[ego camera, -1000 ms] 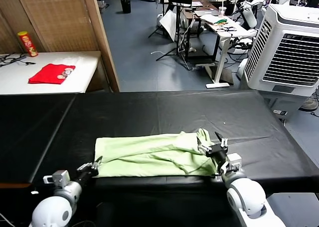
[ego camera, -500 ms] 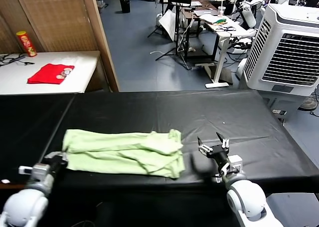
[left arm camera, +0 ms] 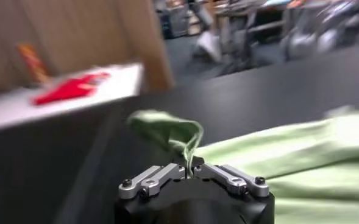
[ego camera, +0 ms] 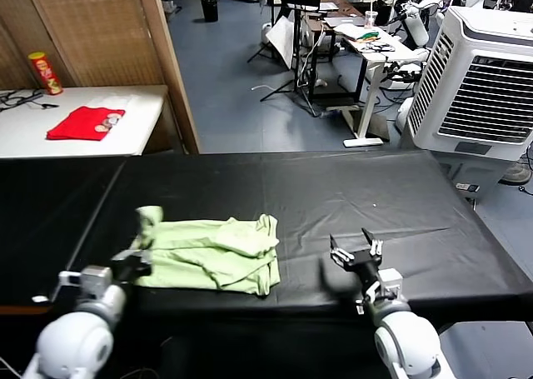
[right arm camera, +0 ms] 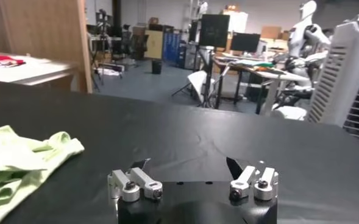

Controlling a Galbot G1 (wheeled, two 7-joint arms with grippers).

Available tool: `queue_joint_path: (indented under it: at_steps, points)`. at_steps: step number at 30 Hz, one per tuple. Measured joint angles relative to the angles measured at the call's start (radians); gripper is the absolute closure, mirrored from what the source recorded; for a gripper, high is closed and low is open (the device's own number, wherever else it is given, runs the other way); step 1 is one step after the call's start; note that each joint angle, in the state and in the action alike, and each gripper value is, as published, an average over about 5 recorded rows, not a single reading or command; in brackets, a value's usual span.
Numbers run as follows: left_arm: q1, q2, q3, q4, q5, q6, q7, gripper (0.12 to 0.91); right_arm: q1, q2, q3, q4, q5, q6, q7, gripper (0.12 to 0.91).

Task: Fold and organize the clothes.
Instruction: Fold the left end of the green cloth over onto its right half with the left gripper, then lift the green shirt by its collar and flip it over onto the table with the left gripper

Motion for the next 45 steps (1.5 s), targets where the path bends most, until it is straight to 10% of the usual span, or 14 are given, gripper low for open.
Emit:
queue_joint_path:
  at_steps: [23, 35, 45]
  points:
    - [-0.094, -0.207, 0.245, 0.021, -0.048, 0.005, -0.027, 0.865, -0.058, 0.042, 0.014, 0.011, -0.030, 0.003, -0.006, 0.227]
    - [-0.088, -0.270, 0.228, 0.029, -0.125, -0.010, -0.039, 0.293, 0.004, 0.015, -0.055, -0.012, 0.025, 0.024, -0.067, 0.227]
    - [-0.043, -0.201, 0.109, 0.012, -0.032, -0.053, -0.013, 0.232, 0.191, 0.013, -0.268, -0.101, 0.068, 0.029, -0.108, 0.227]
